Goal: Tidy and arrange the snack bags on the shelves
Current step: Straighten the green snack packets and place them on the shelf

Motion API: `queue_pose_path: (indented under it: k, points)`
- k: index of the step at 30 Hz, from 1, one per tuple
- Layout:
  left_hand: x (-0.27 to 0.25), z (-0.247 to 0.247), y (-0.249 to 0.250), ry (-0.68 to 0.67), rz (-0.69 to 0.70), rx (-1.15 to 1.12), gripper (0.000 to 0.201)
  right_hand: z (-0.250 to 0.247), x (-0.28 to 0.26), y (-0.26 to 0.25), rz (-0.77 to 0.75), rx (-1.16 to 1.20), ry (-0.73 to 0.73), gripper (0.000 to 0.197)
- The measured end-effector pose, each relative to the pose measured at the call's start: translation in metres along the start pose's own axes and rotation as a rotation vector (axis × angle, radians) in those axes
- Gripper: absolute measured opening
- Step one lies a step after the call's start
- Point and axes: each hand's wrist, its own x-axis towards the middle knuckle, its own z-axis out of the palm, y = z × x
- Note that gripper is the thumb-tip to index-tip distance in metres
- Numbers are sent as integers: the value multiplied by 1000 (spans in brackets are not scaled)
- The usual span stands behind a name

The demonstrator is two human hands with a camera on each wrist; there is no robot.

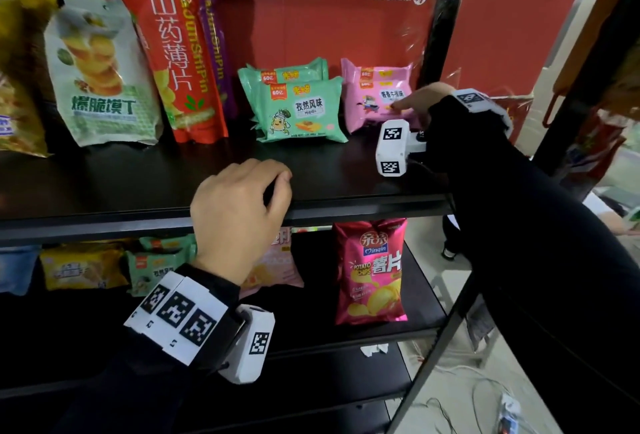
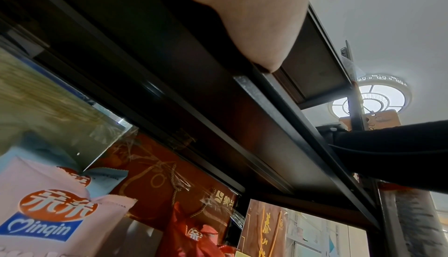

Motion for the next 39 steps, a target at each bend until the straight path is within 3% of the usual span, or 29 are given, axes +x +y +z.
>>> queue_pose_path:
  k: [4, 6, 9, 15, 20, 26, 32, 35, 37, 39]
  points:
    - [0, 1, 0, -2, -5, 9, 26, 3, 7, 4, -4, 212, -189, 26]
    - [-1, 1, 0, -1, -2, 14, 26, 8, 6, 10, -68, 442, -111, 10]
    - [0, 2, 0, -2, -5, 24, 25, 13, 4, 12, -75, 608, -64, 23]
    - [0, 2, 0, -3, -19, 43, 26, 12, -8, 6, -103, 397, -65, 34]
    - [0, 3, 1, -2, -28, 48, 26, 11, -8, 8, -111, 413, -1, 36]
    - [0, 3, 2, 0, -30, 48, 27, 12, -1, 15, -124, 500, -107, 44]
    - [0, 3, 1, 4, -26, 29, 27, 12, 1, 16, -116, 514, -86, 39]
    - [-1, 4, 1, 1, -29, 21, 27, 12, -2, 11, -93, 452, -5, 10]
    - [0, 3, 1, -4, -32, 13, 28, 11, 1, 11, -88, 416, 100, 25]
    - [0, 3, 2, -6, -34, 8, 28, 9, 2, 10, -134, 510, 200, 25]
